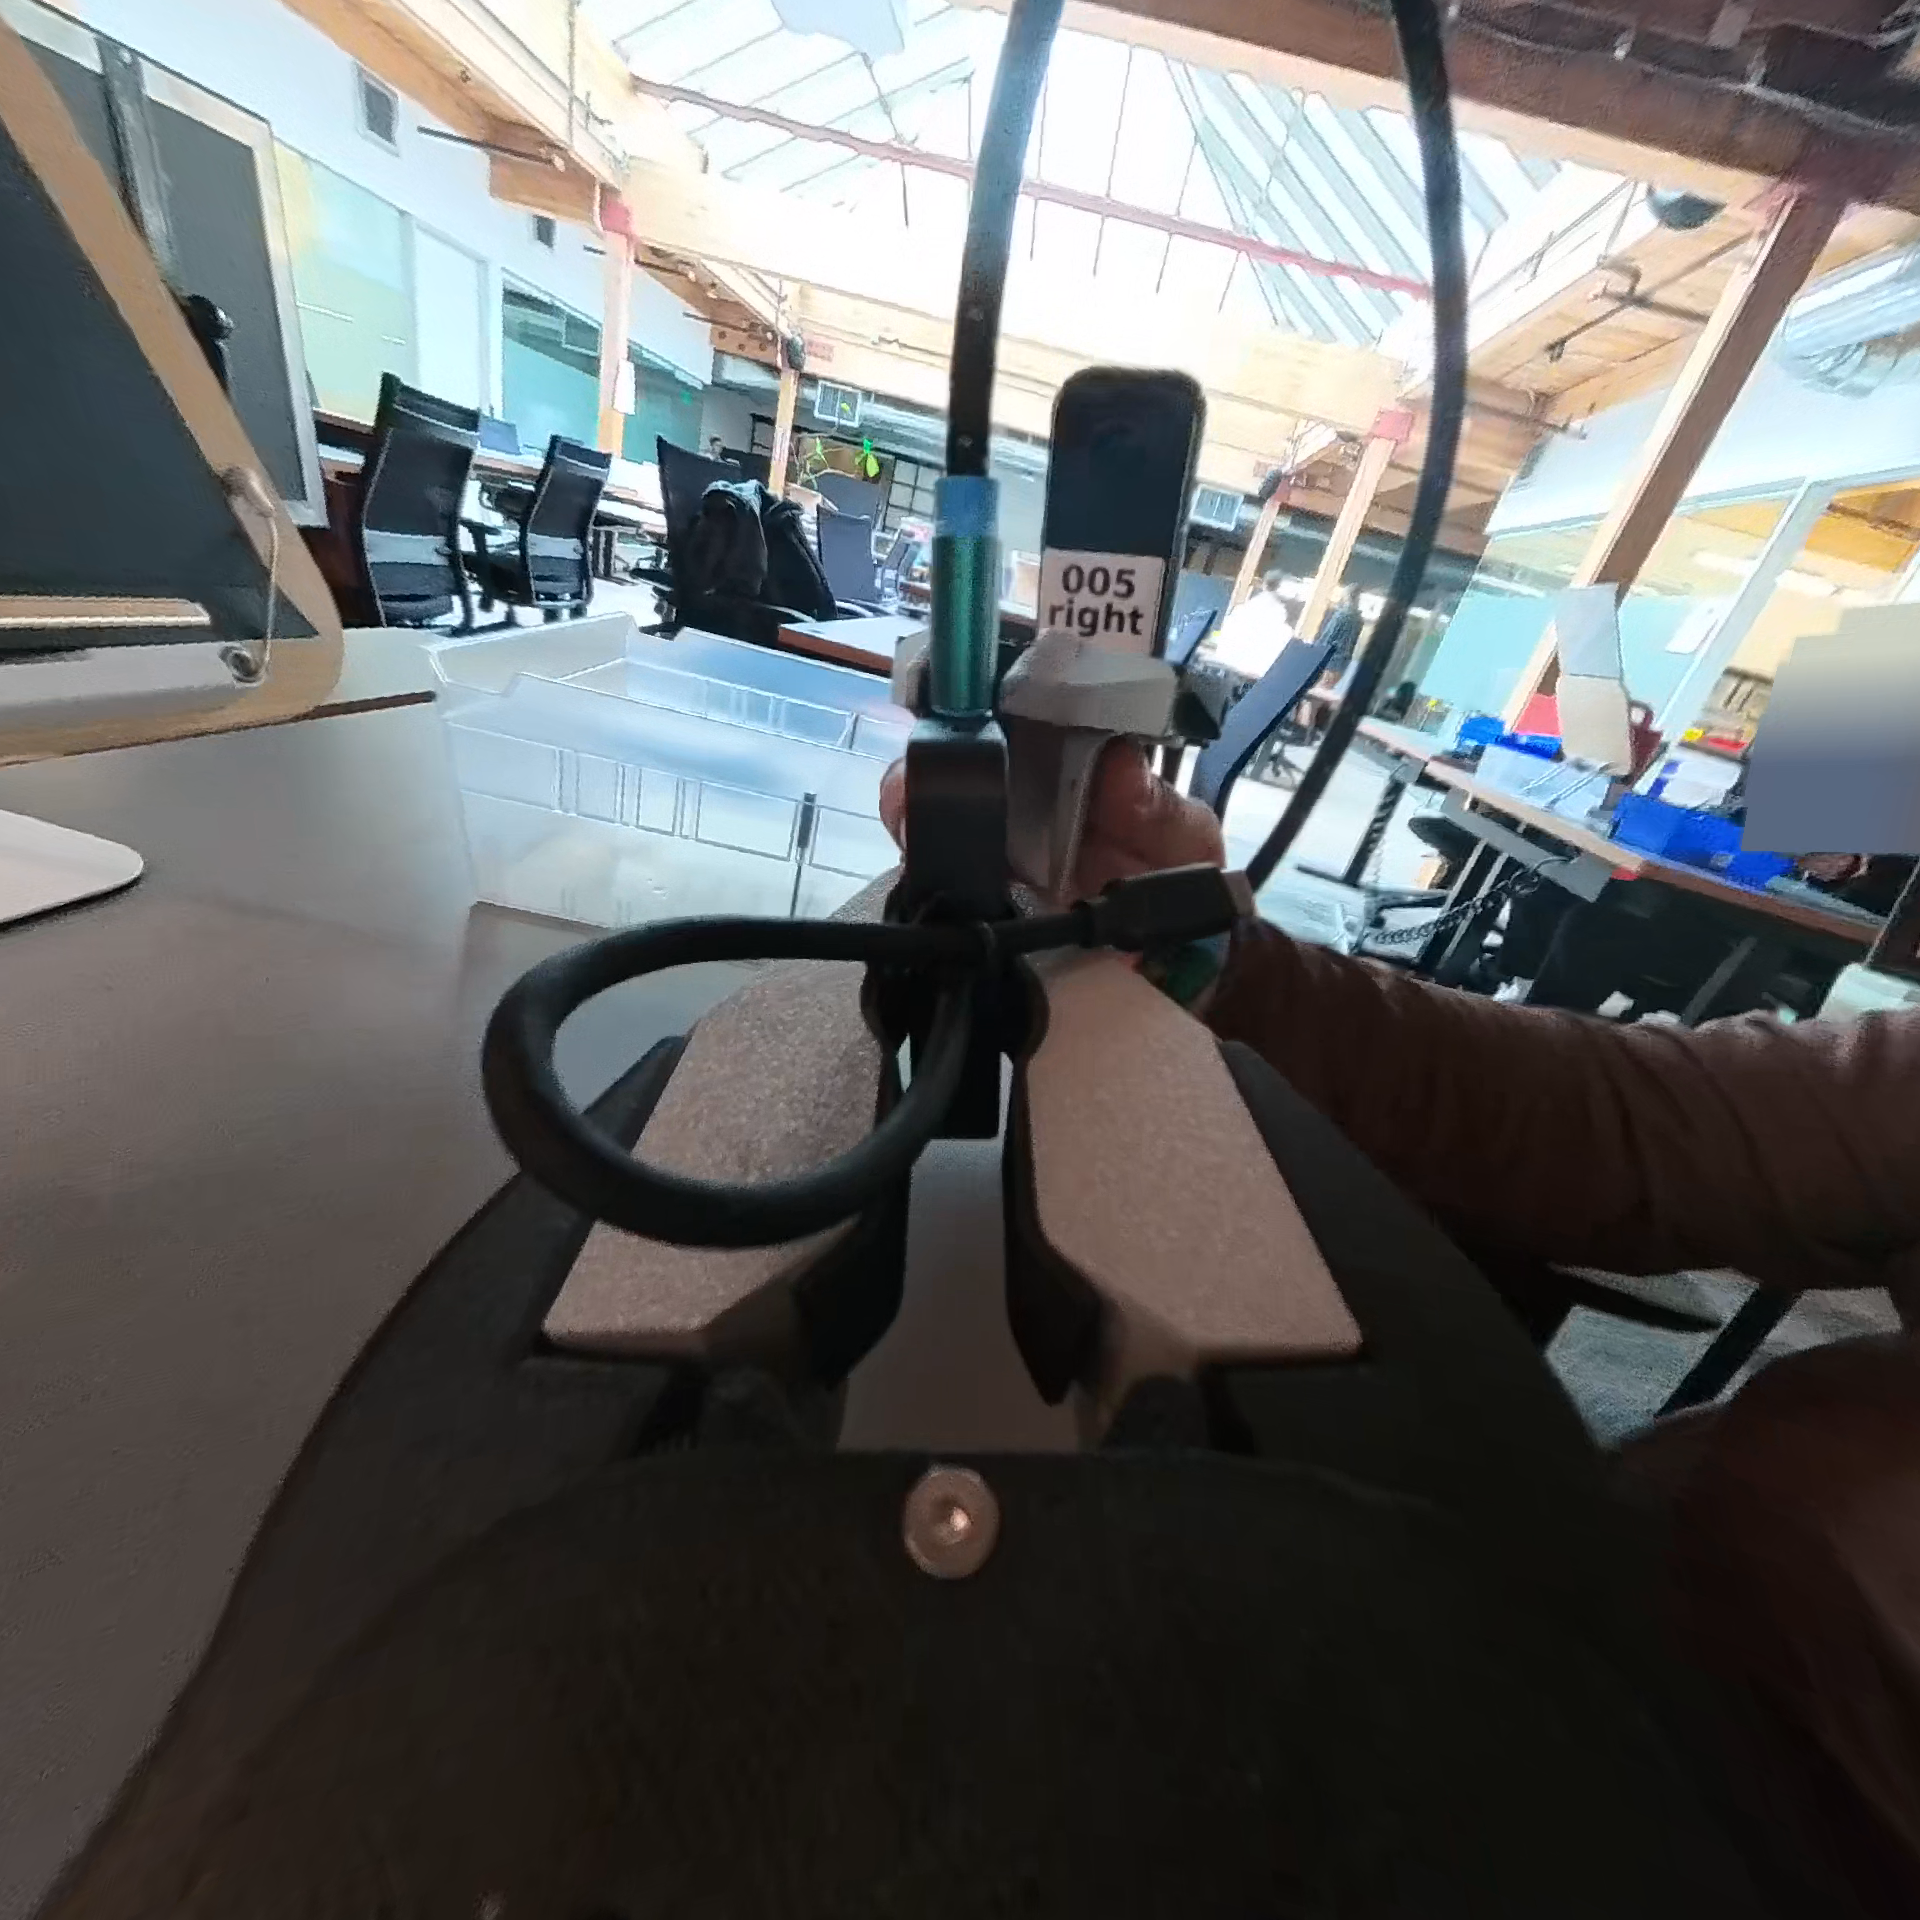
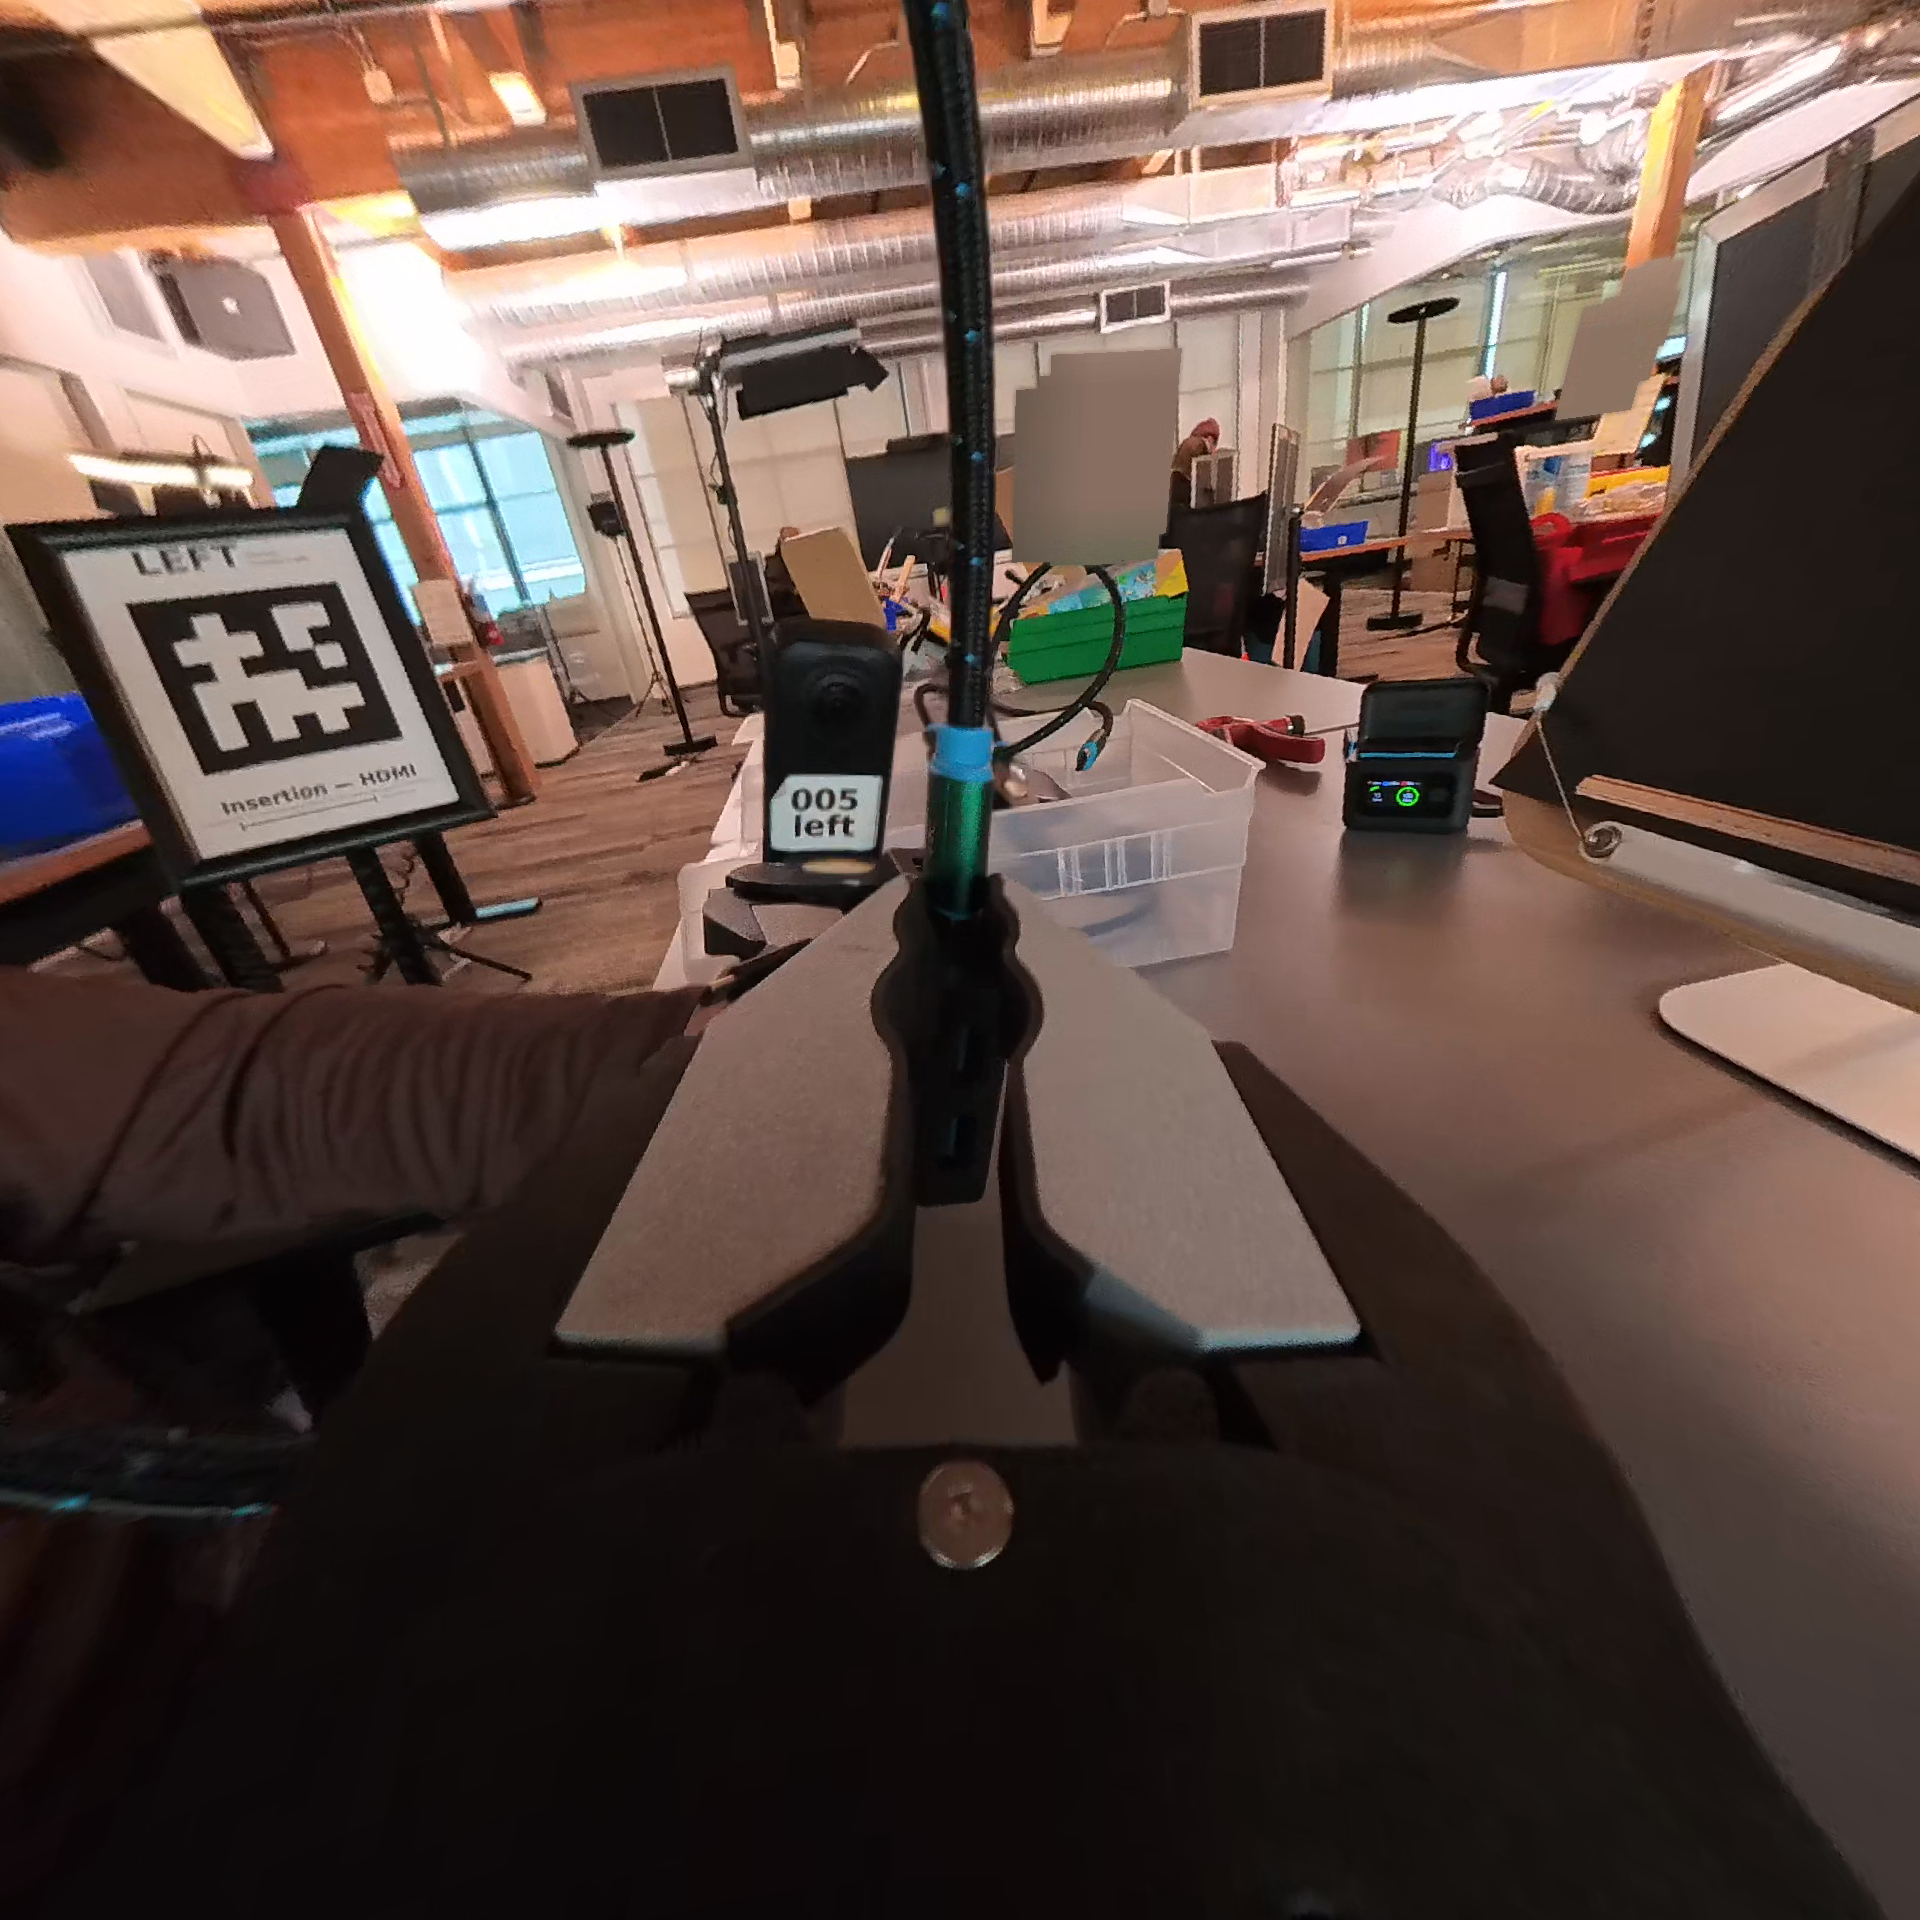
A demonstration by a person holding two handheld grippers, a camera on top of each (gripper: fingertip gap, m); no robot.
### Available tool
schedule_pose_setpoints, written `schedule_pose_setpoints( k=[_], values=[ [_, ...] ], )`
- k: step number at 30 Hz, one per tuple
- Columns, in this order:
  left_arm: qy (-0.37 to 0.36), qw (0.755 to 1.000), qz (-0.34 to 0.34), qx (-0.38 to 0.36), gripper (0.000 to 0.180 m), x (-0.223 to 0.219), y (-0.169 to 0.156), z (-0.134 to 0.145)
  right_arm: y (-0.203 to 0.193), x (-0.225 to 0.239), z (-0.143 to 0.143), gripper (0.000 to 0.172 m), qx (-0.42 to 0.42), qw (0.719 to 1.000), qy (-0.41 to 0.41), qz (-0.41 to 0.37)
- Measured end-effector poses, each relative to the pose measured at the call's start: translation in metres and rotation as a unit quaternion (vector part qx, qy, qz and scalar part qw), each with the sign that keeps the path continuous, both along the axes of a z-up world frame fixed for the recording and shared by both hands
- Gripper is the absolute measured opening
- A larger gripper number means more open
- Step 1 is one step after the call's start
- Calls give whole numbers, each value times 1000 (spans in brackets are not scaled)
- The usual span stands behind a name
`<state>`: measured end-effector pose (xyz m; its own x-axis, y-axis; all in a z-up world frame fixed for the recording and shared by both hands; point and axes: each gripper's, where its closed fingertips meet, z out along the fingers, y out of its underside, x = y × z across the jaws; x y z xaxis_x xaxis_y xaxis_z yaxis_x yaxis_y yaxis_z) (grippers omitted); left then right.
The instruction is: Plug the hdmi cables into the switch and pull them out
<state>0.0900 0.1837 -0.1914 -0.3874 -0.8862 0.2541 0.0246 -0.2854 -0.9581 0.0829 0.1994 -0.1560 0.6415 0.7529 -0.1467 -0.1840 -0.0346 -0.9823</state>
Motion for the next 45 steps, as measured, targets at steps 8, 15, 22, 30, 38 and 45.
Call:
schedule_pose_setpoints(
  k=[8, 15, 22, 30, 38, 45],
  values=[
    [-32, 996, -3, -81, 11, -4, 13, 14, 20, -2, 15, 6, 20, 996, 64, -52],
    [-34, 994, -14, -104, 11, -5, 15, 15, 24, -2, 17, 6, 37, 994, 63, -80],
    [-29, 995, -3, -97, 11, -6, 19, 10, 27, -4, 11, 7, 16, 996, 58, -65],
    [-23, 996, 5, -83, 11, -4, 19, 6, 27, -3, 7, 8, 18, 996, 38, -80],
    [-7, 998, -5, -68, 11, -2, 14, 2, 26, -3, 2, 10, 26, 995, -18, -97],
    [44, 997, 62, 19, 11, 2, 24, -13, 31, 3, -10, 11, -2, 994, -40, -105]
  ],
)
